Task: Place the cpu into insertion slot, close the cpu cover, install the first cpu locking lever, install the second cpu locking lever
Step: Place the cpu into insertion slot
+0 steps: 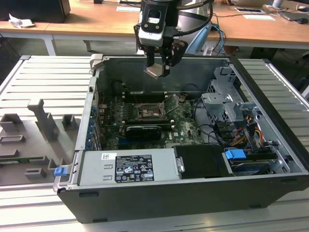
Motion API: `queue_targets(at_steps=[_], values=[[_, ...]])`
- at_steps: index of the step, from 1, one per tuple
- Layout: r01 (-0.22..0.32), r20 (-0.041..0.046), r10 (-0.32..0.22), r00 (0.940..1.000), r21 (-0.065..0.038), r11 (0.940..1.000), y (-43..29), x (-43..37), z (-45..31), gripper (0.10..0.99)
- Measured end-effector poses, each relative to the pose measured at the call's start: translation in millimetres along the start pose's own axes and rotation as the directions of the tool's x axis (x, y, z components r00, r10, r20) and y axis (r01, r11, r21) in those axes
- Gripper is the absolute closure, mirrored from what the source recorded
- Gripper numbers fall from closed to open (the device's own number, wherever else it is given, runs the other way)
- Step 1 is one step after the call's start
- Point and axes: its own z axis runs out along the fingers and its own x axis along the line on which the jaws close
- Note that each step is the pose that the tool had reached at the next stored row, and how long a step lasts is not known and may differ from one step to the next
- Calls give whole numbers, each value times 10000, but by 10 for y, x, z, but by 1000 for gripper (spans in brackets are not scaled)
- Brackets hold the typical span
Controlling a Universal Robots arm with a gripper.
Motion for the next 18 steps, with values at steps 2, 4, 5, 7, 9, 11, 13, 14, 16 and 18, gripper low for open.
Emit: queue_targets(at_steps=[2,4,5,7,9,11,13,14,16,18], values=[[-101,9,101,9999,-2,9999,0,0,0,545],[-197,18,197,9998,-4,9998,0,0,0,545],[-265,24,265,9996,-5,9996,0,0,0,545],[-355,32,355,9994,-7,9994,0,0,0,545],[-466,42,466,9989,-10,9989,0,0,0,545],[-625,56,626,9980,-14,9980,0,0,1,545],[-758,68,758,9971,-17,9971,0,0,3,545],[-866,78,866,9962,-20,9962,0,0,4,545],[-1124,103,1124,9936,-26,9937,-1,0,7,545],[-1453,133,1453,9893,-34,9894,-1,0,12,545]])
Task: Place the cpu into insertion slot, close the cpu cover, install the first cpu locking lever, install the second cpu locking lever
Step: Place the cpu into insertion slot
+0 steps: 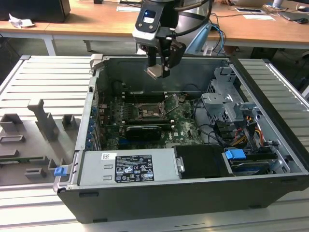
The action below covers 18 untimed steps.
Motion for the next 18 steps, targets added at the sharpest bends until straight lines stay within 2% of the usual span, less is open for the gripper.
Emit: queue_targets(at_steps=[2,8,11,18], values=[[-519,46,519,9986,-11,9987,-1,0,7,545],[-1374,121,1374,9904,-34,9905,-2,-1,24,545],[-1560,137,1560,9877,-41,9878,-3,-1,39,545],[-1570,138,1571,9875,-40,9876,-9,-2,105,545]])
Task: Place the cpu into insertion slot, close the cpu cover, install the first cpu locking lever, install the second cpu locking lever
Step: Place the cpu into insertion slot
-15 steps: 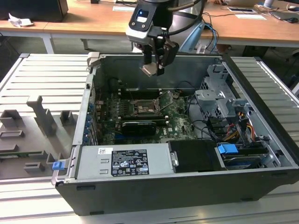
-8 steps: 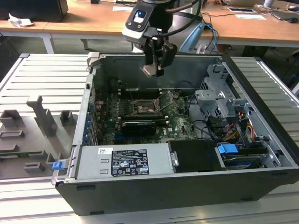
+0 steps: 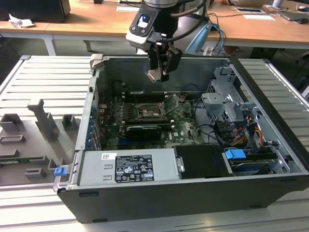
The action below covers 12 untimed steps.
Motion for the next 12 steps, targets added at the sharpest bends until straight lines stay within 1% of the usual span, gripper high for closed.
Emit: queue_targets(at_steps=[3,6,12], values=[[1,0,-1,10000,-1,10000,-2,-1,19,545],[-1,3,1,10000,1,10000,-4,1,57,545],[-12,2,12,10000,-1,10000,-3,6,77,545]])
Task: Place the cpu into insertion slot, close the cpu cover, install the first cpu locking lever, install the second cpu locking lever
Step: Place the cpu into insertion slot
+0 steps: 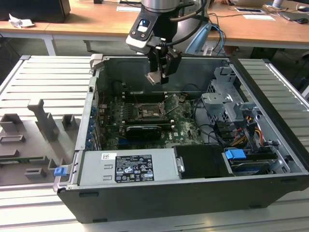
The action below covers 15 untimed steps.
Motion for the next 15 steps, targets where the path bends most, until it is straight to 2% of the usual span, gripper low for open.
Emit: queue_targets(at_steps=[3,11,15], values=[[-94,10,94,10000,-1,10000,1,1,7,545],[-902,62,902,9959,29,9959,-10,6,86,545],[-989,68,988,9951,34,9951,-16,7,124,545]])
